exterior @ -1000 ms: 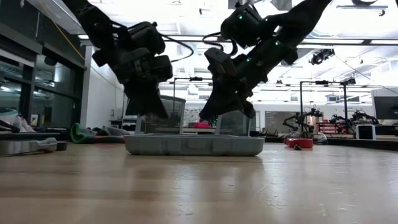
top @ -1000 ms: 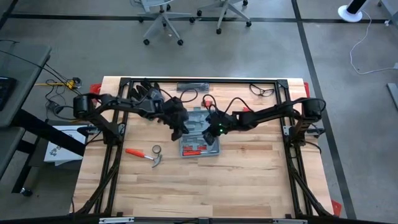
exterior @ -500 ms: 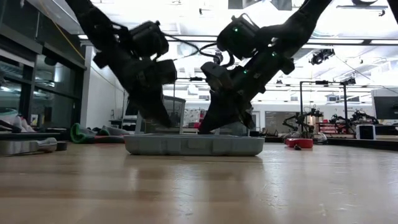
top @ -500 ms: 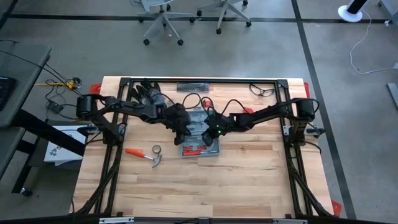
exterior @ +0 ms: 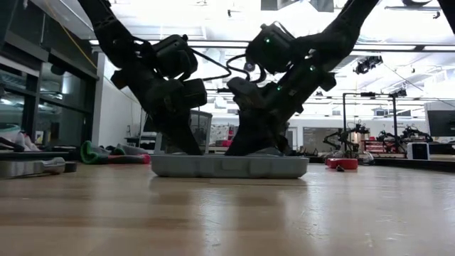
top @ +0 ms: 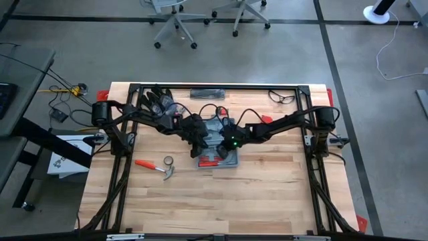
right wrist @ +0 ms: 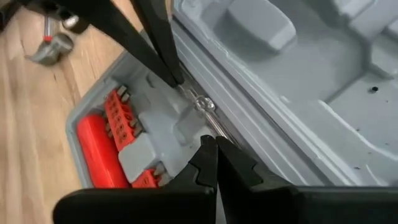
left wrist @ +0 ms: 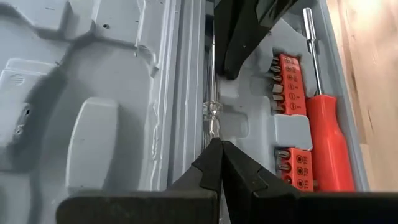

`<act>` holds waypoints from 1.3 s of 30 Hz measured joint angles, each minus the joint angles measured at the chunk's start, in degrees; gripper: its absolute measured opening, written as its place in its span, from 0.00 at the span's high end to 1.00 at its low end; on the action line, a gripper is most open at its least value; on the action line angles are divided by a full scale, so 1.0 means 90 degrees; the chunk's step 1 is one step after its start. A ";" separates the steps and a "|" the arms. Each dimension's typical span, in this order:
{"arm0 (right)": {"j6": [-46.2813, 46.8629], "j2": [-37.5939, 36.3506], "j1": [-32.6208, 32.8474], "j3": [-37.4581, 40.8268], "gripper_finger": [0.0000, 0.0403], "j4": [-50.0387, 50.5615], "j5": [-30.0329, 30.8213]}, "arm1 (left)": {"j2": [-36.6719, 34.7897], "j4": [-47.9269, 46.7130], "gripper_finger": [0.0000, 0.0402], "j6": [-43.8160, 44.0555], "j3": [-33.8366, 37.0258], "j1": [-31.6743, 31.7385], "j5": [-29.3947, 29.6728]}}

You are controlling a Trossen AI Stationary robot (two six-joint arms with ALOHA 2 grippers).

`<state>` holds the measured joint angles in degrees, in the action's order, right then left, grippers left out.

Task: Prefit tool cases
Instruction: Put the screwdriver into the gray prefit tool case

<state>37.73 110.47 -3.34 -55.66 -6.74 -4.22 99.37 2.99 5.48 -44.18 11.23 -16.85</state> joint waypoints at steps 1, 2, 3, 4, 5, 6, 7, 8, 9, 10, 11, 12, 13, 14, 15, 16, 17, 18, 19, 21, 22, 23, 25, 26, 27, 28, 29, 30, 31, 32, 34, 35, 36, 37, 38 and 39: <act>0.0084 0.0030 0.0001 -0.0005 1.00 -0.0013 0.0035 | 0.0000 -0.0029 1.00 -0.0002 0.0000 -0.0003 0.0013; 0.0107 0.0047 0.0002 -0.0007 1.00 -0.0027 0.0070 | 0.0000 -0.0051 1.00 0.0001 0.0000 -0.0018 0.0015; 0.0105 0.0048 0.0004 -0.0003 1.00 -0.0064 0.0080 | 0.0000 -0.0080 1.00 0.0012 0.0000 -0.0031 0.0025; 0.0098 0.0013 0.0003 0.0003 1.00 -0.0126 0.0074 | 0.0000 -0.0108 1.00 0.0030 0.0000 -0.0044 0.0037; 0.0078 -0.0047 0.0004 0.0008 1.00 -0.0177 0.0066 | 0.0000 -0.0132 1.00 0.0032 0.0000 -0.0047 0.0039; 0.0010 -0.0099 0.0008 0.0015 1.00 -0.0175 0.0093 | 0.0000 -0.0134 1.00 0.0032 0.0000 -0.0052 0.0042; -0.0018 -0.0163 0.0024 0.0023 1.00 -0.0135 0.0148 | 0.0000 -0.0127 1.00 0.0032 0.0000 -0.0054 0.0044; -0.0032 -0.0209 0.0043 0.0029 1.00 -0.0098 0.0232 | 0.0004 -0.0119 1.00 0.0032 0.0000 -0.0057 0.0045; -0.0049 -0.0262 0.0052 0.0032 1.00 -0.0085 0.0279 | 0.0005 -0.0112 1.00 0.0034 0.0000 -0.0057 0.0046; -0.0056 -0.0290 0.0052 0.0032 1.00 -0.0094 0.0280 | 0.0006 -0.0095 1.00 0.0034 0.0001 -0.0057 0.0049; -0.0053 -0.0300 0.0051 0.0031 1.00 -0.0098 0.0281 | 0.0007 -0.0085 1.00 0.0034 0.0002 -0.0057 0.0049; -0.0053 -0.0300 0.0047 0.0030 1.00 -0.0067 0.0290 | 0.0008 -0.0076 1.00 0.0034 0.0003 -0.0057 0.0050; -0.0053 -0.0290 0.0047 0.0030 1.00 0.0000 0.0300 | 0.0010 -0.0059 1.00 0.0036 0.0007 -0.0057 0.0049; -0.0053 -0.0266 0.0047 0.0032 1.00 0.0015 0.0305 | 0.0012 -0.0030 1.00 0.0036 0.0007 -0.0057 0.0049; -0.0053 -0.0261 0.0046 0.0032 1.00 0.0017 0.0304 | 0.0012 -0.0012 1.00 0.0036 0.0009 -0.0057 0.0051; -0.0053 -0.0261 0.0038 0.0032 1.00 0.0055 0.0340 | 0.0016 0.0015 1.00 0.0036 0.0014 -0.0056 0.0056; -0.0053 -0.0228 0.0036 0.0030 1.00 0.0060 0.0400 | 0.0017 0.0030 1.00 0.0039 0.0013 -0.0057 0.0056; -0.0053 -0.0195 0.0022 0.0025 1.00 0.0062 0.0417 | 0.0019 0.0030 1.00 0.0039 0.0013 -0.0057 0.0056; -0.0051 -0.0145 0.0001 0.0022 1.00 0.0065 0.0412 | 0.0019 0.0033 1.00 0.0044 0.0015 -0.0055 0.0054; -0.0008 -0.0011 -0.0049 0.0006 1.00 0.0026 0.0365 | 0.0017 0.0008 1.00 0.0044 0.0017 -0.0057 0.0060; 0.0045 0.0066 -0.0063 -0.0002 1.00 0.0009 0.0342 | 0.0017 0.0000 1.00 0.0048 0.0019 -0.0052 0.0035; 0.0093 0.0143 -0.0075 -0.0004 1.00 -0.0005 0.0297 | 0.0017 -0.0005 1.00 0.0047 0.0019 -0.0051 0.0016; 0.0112 0.0241 -0.0087 -0.0011 1.00 -0.0034 0.0232 | 0.0017 -0.0029 1.00 0.0046 0.0019 -0.0050 -0.0042; 0.0112 0.0267 -0.0086 -0.0015 1.00 -0.0048 0.0201 | 0.0017 -0.0038 1.00 0.0046 0.0021 -0.0049 -0.0062; 0.0112 0.0272 -0.0086 -0.0016 1.00 -0.0057 0.0175 | 0.0017 -0.0039 1.00 0.0046 0.0022 -0.0052 -0.0066; 0.0116 0.0275 -0.0086 -0.0015 1.00 -0.0068 0.0160 | 0.0017 -0.0036 1.00 0.0046 0.0022 -0.0052 -0.0069; 0.0117 0.0254 -0.0088 -0.0008 1.00 -0.0077 0.0135 | 0.0018 -0.0033 1.00 0.0046 0.0022 -0.0052 -0.0071; 0.0112 0.0232 -0.0089 -0.0001 1.00 -0.0096 0.0125 | 0.0019 -0.0031 1.00 0.0044 0.0022 -0.0054 -0.0068; 0.0110 0.0190 -0.0086 0.0012 1.00 -0.0132 0.0115 | 0.0019 -0.0029 1.00 0.0042 0.0022 -0.0054 -0.0070; 0.0113 0.0122 -0.0086 0.0014 1.00 -0.0157 0.0113 | 0.0020 -0.0025 1.00 0.0044 0.0022 -0.0052 -0.0070; 0.0122 0.0010 -0.0086 0.0021 1.00 -0.0144 0.0110 | 0.0024 -0.0013 1.00 0.0044 0.0020 -0.0042 -0.0079; 0.0117 -0.0048 -0.0086 0.0025 1.00 -0.0107 0.0110 | 0.0024 0.0009 1.00 0.0044 0.0019 -0.0042 -0.0097; 0.0094 -0.0116 -0.0086 0.0034 1.00 -0.0082 0.0110 | 0.0019 0.0034 1.00 0.0044 0.0018 -0.0040 -0.0116; 0.0090 -0.0174 -0.0086 0.0039 1.00 -0.0028 0.0115 | 0.0007 0.0044 1.00 0.0047 0.0017 -0.0035 -0.0119; 0.0088 -0.0237 -0.0085 0.0045 1.00 0.0021 0.0140 | -0.0033 0.0025 1.00 0.0050 0.0021 -0.0035 -0.0118; 0.0083 -0.0297 -0.0084 0.0052 1.00 0.0061 0.0183 | -0.0083 0.0003 1.00 0.0051 0.0026 -0.0035 -0.0117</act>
<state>38.49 107.80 -4.10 -55.20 -6.20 -2.57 98.63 3.01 5.93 -43.95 10.92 -17.90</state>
